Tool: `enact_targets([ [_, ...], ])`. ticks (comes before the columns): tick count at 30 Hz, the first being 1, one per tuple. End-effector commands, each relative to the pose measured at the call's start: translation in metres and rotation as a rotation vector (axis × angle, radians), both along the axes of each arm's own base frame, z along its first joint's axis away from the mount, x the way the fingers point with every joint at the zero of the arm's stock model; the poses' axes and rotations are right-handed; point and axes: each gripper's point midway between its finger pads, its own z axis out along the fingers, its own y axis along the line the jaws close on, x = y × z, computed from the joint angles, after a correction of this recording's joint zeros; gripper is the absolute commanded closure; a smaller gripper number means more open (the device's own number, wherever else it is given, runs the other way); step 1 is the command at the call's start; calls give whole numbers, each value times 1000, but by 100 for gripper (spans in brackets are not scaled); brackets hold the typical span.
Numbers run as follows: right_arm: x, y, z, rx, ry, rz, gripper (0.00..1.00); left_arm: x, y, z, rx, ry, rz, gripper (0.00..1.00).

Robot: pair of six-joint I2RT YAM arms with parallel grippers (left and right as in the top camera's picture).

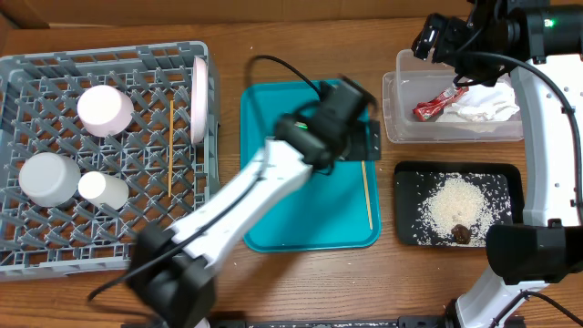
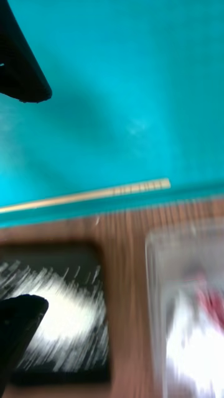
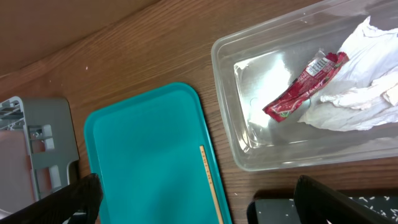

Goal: Sort waste into correct bins and load items into the dishwasher
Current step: 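Release the chopstick and move the left gripper back to the tray, then grasp the second wooden chopstick with the left gripper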

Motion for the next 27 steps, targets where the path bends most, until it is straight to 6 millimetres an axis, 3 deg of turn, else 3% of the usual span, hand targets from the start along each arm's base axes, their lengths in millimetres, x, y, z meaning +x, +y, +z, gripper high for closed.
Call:
enact_targets([
  [1, -2, -2, 11, -1, -27, -12, 0, 18, 2, -52, 176, -78, 182, 3],
  [2, -2, -2, 11, -1, -27, -12, 0, 19, -7, -71, 203, -84, 172, 7],
  [6, -2, -2, 11, -1, -27, -12, 0, 22, -11, -110, 299, -115, 176, 17],
  [12, -2, -2, 11, -1, -27, -12, 0, 27, -13, -144, 351, -122, 160, 33],
  [14, -2, -2, 11, -1, -27, -12, 0, 30, -17, -149, 344, -135, 148, 38],
  [20, -2, -2, 11, -1, -27, -12, 0, 33, -21, -158, 345, -143, 133, 37],
  [24, -2, -2, 11, -1, -27, -12, 0, 31, -18, -151, 366, -135, 118, 42],
  [27, -2, -2, 11, -1, -27, -12, 0, 27, -15, -130, 375, -124, 115, 46],
])
